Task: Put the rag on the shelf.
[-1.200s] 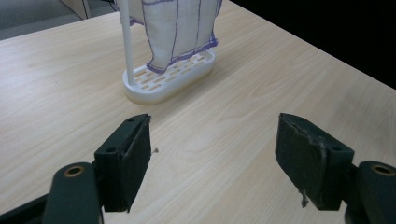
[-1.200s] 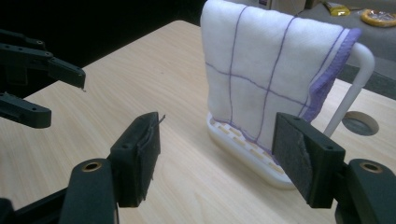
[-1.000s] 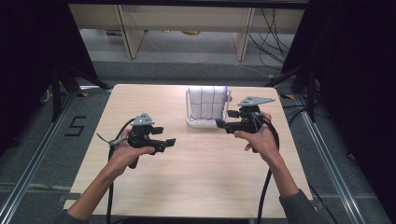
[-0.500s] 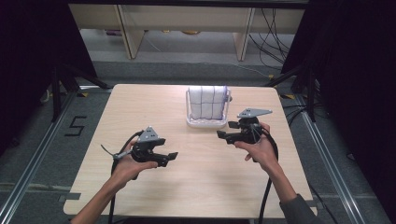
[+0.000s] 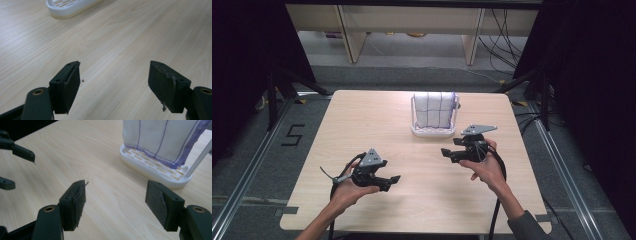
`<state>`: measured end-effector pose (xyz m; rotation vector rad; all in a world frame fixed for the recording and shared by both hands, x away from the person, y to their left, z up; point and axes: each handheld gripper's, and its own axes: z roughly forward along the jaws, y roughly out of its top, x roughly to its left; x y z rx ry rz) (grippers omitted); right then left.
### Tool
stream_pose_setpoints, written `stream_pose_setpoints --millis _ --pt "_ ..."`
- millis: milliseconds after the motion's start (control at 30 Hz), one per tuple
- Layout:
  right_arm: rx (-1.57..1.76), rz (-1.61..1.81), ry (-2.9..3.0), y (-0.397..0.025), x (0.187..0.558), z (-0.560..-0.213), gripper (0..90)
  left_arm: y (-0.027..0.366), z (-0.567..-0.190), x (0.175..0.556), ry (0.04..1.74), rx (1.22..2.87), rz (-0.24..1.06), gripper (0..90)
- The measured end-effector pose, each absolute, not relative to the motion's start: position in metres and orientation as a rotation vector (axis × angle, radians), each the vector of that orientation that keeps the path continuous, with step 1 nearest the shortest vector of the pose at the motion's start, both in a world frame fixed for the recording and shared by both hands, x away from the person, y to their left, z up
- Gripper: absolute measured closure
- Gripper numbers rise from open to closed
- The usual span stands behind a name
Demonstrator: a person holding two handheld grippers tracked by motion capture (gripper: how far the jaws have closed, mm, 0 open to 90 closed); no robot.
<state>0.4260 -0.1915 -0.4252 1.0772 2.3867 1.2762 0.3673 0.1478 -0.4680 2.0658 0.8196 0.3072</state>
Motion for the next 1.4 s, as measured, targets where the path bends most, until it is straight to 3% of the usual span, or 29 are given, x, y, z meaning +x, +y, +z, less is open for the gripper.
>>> stream_pose_setpoints --millis 967,1167,1400 --pt "1.044 1.246 2.479 -0.186 0.366 -0.462 32.7 0.185 -0.493 0.321 0.857 2.046 0.280 24.9" --pt "1.057 1.278 2.502 -0.195 0.353 -0.479 20.8 0.187 -0.503 0.311 0.879 2.027 0.288 24.2" --pt "1.108 1.268 2.470 -0.201 0.334 -0.491 16.5 0.184 -0.507 0.300 0.872 2.038 0.280 22.8"
